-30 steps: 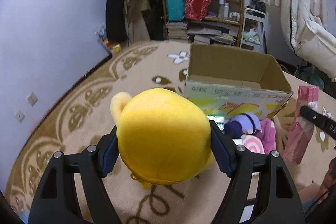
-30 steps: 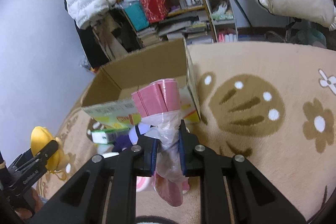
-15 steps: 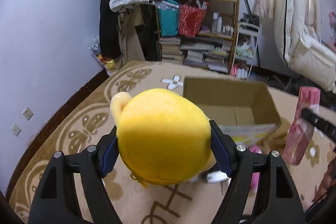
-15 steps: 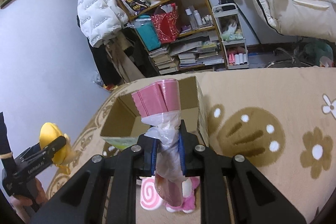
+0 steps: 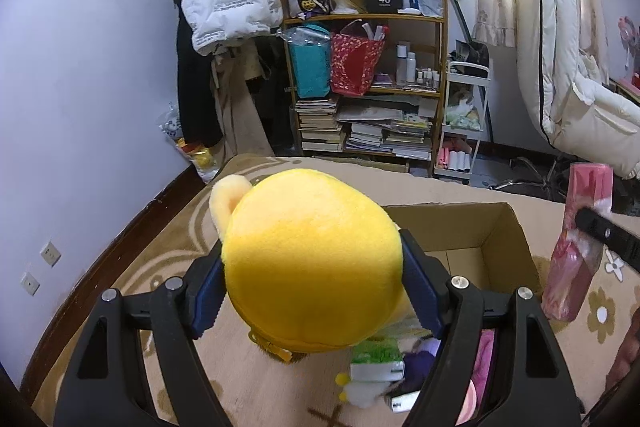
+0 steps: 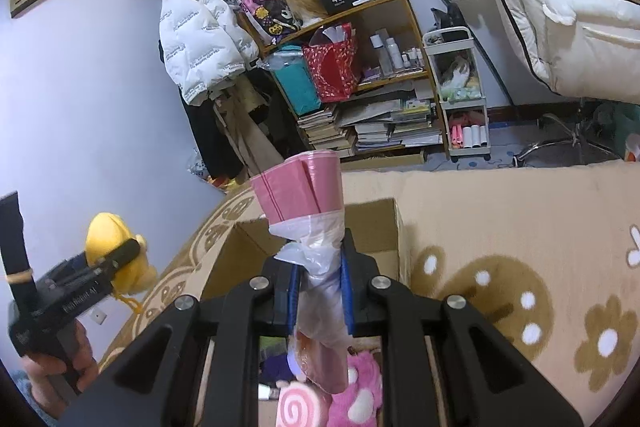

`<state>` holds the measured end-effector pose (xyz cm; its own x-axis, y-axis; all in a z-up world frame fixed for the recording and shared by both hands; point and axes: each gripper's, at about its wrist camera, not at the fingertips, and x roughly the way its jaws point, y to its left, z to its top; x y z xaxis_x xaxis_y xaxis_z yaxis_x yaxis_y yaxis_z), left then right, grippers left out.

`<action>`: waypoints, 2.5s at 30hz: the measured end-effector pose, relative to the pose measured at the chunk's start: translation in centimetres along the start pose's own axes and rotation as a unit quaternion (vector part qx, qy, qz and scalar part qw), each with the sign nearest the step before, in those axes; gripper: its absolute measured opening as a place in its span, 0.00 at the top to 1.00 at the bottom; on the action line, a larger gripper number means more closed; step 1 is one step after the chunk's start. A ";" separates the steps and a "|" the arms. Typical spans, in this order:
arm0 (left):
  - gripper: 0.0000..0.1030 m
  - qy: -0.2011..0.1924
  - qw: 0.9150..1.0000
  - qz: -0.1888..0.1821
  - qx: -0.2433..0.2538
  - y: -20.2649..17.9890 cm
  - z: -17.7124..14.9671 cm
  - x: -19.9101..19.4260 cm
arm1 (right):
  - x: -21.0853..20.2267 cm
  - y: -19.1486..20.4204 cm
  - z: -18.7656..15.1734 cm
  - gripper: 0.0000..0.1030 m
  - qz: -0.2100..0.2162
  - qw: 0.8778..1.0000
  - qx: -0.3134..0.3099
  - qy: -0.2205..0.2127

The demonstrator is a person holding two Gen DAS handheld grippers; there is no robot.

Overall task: Organize soft objects
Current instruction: 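Lift the yellow plush and pink bottle over the box with both tools, then open both tools to drop the yellow plush and pink bottle into the box, then grasp the green tissue pack with the left tool while the right tool grasps the pink bear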

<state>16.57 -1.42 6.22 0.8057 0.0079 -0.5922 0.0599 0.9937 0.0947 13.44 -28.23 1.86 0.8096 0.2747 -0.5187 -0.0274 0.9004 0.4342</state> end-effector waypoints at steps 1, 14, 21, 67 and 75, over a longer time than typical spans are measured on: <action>0.25 -0.001 1.000 -0.001 0.002 -0.2 0.1 0.3 | 0.4 0.0 0.4 0.82 0.003 1.000 0.004 -0.001; 0.24 0.032 0.999 -0.035 0.004 -2.5 -0.1 5.4 | 4.9 0.5 2.2 0.79 0.008 0.999 0.007 0.041; 0.19 0.070 0.996 -0.057 0.005 -4.3 -0.5 7.5 | 6.8 0.3 1.2 0.75 0.005 0.996 0.017 0.086; 0.00 0.140 0.989 -0.042 -0.004 -1.1 -7.5 5.0 | 3.8 -1.1 -6.6 0.00 -0.027 0.988 0.017 0.149; 0.00 0.176 0.982 -0.061 -0.017 -1.4 -9.1 7.0 | 5.0 -2.0 -8.3 0.00 -0.037 0.983 0.028 0.176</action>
<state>16.75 -1.70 -5.34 0.5404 -0.0801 -0.8376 0.1198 0.9926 -0.0176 12.70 -25.85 -7.77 0.5545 0.3181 -0.7690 0.0640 0.9050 0.4205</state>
